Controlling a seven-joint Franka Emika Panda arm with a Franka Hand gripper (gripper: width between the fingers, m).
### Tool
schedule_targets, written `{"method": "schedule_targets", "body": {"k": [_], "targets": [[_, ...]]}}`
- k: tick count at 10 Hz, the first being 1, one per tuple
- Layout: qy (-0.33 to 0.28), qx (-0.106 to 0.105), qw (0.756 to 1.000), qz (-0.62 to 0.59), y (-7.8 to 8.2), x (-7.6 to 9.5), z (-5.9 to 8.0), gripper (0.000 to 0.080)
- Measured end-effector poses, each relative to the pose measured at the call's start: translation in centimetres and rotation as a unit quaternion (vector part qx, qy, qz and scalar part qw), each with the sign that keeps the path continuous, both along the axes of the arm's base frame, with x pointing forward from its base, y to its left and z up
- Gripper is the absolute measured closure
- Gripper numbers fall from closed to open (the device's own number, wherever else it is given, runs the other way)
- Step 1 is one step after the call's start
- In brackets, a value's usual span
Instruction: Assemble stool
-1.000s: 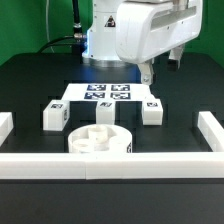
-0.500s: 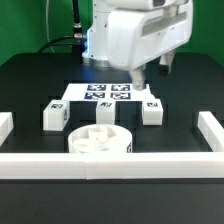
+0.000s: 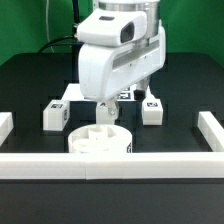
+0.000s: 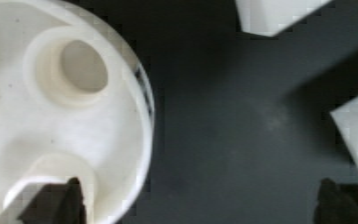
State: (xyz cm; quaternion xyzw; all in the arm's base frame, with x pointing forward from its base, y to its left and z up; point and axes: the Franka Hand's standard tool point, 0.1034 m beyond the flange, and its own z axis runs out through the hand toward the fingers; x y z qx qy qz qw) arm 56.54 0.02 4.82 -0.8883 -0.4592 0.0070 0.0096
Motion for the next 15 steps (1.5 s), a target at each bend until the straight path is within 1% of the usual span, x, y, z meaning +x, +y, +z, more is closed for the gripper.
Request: {"method": "schedule_targets", "body": {"k": [1, 2, 4, 7, 9, 10, 11, 13, 14, 15], "targets": [[0.004, 0.001, 1.000, -0.002, -0.2, 0.0, -0.8, 0.0150], [0.008, 0.001, 1.000, -0.003, -0.2, 0.2, -1.3, 0.0150], [0.015, 0.002, 1.000, -0.005, -0.4, 1.0, -2.2, 0.0150], [0.022, 0.004, 1.000, -0.005, -0.3, 0.7, -3.6, 0.0150], [0.013, 0.004, 1.000, -0.006, -0.3, 1.0, -3.6, 0.0150], [0.013, 0.004, 1.000, -0.006, -0.3, 1.0, -3.6, 0.0175], [0.013, 0.004, 1.000, -0.006, -0.3, 1.0, -3.6, 0.0175], [0.013, 0.004, 1.000, -0.006, -0.3, 1.0, -3.6, 0.0539], [0.013, 0.004, 1.000, -0.006, -0.3, 1.0, -3.6, 0.0539], [0.013, 0.004, 1.000, -0.006, -0.3, 1.0, -3.6, 0.0676]]}}
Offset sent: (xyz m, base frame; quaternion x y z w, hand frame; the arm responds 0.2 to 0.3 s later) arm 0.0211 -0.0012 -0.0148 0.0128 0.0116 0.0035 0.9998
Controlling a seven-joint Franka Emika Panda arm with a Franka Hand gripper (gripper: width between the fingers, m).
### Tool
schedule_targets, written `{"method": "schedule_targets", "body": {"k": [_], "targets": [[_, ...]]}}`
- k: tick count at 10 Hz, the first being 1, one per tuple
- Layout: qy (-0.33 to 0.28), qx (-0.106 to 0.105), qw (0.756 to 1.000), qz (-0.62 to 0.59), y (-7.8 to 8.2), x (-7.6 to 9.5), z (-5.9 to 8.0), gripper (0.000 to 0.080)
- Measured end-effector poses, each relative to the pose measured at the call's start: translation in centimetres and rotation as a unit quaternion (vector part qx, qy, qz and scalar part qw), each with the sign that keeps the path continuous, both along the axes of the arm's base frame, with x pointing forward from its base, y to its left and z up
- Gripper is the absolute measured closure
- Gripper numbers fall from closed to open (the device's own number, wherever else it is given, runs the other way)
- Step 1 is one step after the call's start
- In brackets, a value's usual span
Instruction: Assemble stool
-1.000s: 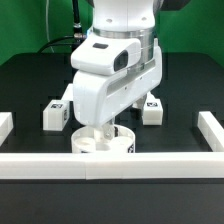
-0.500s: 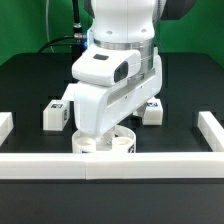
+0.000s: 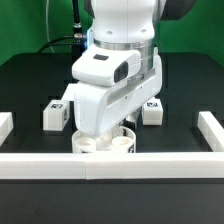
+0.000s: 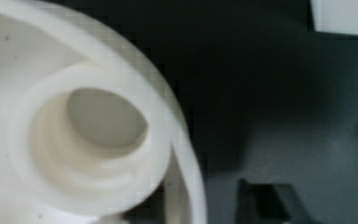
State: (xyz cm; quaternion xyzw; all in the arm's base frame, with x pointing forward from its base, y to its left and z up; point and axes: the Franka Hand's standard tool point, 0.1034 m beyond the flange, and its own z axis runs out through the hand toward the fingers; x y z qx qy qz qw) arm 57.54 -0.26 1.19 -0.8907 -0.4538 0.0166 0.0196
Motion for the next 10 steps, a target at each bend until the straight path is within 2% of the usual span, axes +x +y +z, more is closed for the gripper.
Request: {"method": "schedule_targets", "body": {"k": [1, 8, 10], "targets": [[0.001, 0.000, 1.000, 0.000, 0.0, 0.0, 0.0, 0.0768], [0.002, -0.001, 1.000, -0.003, 0.2, -0.1, 0.0, 0.0768], [0.001, 0.004, 1.000, -0.012, 3.5, -0.1, 0.2, 0.0768]]}}
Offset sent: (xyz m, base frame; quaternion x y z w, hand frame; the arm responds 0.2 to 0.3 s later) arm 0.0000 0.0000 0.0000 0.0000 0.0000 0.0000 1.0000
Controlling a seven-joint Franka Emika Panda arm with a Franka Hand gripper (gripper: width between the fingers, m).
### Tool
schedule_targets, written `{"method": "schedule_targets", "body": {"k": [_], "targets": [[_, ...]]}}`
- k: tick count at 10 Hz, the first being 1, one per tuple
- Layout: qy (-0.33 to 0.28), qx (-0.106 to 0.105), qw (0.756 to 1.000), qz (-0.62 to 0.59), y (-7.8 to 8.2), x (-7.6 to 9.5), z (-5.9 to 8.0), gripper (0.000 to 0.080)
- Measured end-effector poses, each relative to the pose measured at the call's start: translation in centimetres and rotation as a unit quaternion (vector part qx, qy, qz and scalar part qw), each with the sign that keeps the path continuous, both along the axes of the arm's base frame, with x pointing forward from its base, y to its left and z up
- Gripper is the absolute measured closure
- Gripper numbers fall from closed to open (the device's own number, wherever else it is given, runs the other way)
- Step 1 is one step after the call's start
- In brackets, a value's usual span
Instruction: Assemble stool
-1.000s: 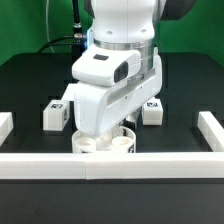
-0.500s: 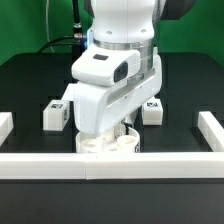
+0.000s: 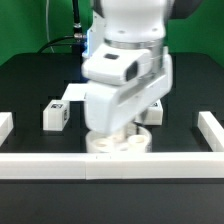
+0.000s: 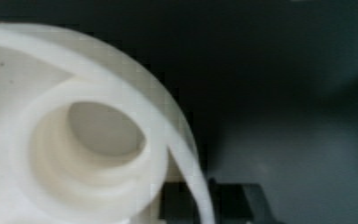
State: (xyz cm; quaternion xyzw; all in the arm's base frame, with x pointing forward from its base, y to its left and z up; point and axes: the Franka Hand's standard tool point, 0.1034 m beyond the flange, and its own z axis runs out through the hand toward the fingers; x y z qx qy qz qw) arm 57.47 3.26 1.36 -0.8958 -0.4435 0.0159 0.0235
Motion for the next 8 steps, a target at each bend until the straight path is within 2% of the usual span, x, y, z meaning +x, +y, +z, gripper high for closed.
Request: {"method": "schedule_targets", "body": {"k": [3, 5, 8], "targets": [[0.000, 0.002, 1.000, -0.012, 4.5, -0.2, -0.1, 0.0768], [-0.006, 0.003, 1.000, -0.004, 7.0, 0.3, -0.1, 0.0768], [-0.004, 0.003, 1.000, 0.001, 7.8, 0.4, -0.1, 0.0768]]}}
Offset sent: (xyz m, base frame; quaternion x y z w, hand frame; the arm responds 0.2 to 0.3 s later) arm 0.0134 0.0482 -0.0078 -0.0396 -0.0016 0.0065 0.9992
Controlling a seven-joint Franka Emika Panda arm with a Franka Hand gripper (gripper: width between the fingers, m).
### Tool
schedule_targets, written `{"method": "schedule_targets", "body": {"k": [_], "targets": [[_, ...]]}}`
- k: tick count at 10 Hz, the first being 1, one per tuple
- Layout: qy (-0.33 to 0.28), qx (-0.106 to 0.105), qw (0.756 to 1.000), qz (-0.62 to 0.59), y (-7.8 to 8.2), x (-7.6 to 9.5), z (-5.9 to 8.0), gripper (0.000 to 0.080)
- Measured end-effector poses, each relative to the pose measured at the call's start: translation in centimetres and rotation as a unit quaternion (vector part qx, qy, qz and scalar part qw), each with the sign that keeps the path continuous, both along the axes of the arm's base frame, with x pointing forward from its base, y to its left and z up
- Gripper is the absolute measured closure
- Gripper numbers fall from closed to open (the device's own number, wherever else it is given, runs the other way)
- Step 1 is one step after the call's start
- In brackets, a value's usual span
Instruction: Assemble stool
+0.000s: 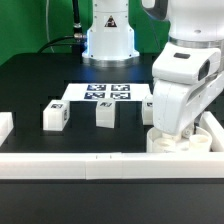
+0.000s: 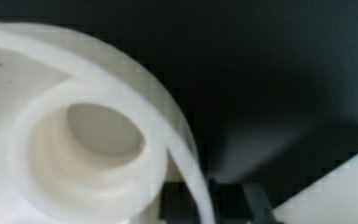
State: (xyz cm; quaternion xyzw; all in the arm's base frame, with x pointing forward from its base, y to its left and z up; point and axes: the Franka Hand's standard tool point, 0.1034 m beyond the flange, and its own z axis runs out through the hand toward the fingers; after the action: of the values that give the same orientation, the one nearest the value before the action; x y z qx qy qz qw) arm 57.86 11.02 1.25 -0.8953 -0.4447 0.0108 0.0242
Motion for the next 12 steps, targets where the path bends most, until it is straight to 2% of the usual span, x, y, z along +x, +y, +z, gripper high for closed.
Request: {"method": "schedule_targets", "body": {"k": [4, 5, 6, 7, 8, 9, 10, 12], "targets": [[-0.001, 0.000, 1.000, 0.001, 0.1, 0.1, 0.2, 0.0769], [-0.002, 0.001, 1.000, 0.001, 0.1, 0.2, 0.3, 0.0579], [-0.003, 0.001, 1.000, 0.000, 0.0, 0.2, 0.3, 0.0579], [-0.004, 0.000, 1.000, -0.001, -0.1, 0.3, 0.5, 0.0396], [-0.008, -0.001, 1.000, -0.003, -0.4, 0.5, 1.0, 0.0261], [-0.010, -0.002, 1.000, -0.002, -0.4, 0.7, 1.8, 0.0261], [-0.007, -0.004, 1.000, -0.002, -0.6, 0.8, 2.8, 0.0167], [-0.002, -0.008, 1.000, -0.004, -1.5, 1.0, 4.7, 0.0151]]}}
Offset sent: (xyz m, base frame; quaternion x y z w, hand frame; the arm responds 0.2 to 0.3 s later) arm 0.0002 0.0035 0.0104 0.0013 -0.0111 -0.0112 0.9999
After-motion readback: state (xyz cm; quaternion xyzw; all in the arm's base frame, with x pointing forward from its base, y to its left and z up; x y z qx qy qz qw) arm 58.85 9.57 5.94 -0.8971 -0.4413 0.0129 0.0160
